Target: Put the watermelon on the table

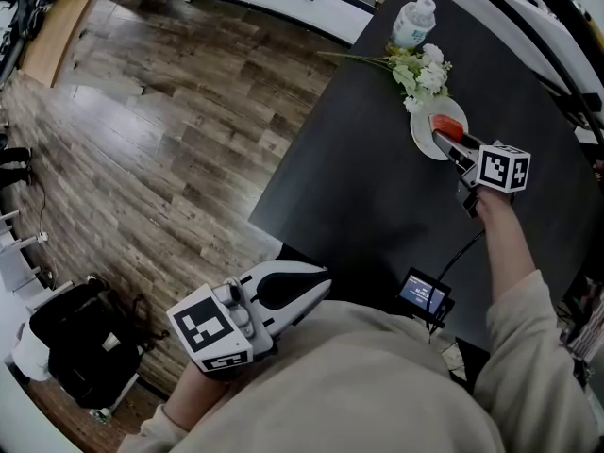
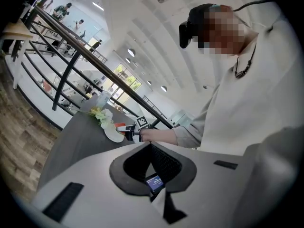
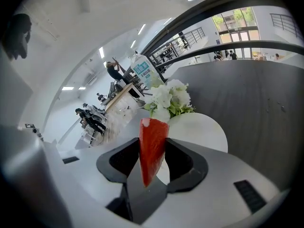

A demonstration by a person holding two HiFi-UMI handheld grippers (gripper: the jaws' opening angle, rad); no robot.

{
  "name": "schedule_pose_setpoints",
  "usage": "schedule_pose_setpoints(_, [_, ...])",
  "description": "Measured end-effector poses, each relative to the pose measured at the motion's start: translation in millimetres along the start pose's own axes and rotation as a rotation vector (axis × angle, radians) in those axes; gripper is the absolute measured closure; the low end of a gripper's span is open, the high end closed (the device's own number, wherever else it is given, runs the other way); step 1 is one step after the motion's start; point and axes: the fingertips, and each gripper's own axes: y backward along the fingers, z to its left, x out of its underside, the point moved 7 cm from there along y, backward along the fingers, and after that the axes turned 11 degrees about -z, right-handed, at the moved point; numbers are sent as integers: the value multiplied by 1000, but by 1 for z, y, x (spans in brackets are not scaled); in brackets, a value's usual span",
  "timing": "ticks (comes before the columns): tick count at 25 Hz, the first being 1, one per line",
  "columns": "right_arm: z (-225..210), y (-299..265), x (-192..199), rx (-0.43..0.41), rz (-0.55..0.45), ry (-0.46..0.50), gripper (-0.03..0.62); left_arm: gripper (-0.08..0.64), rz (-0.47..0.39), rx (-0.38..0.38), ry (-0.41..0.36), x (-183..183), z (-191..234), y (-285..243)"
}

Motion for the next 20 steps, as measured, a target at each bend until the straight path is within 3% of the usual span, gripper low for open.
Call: schedule_pose_setpoints(20, [-12,-21,9,114,133,135,410,557,5,3,16,3,2,4])
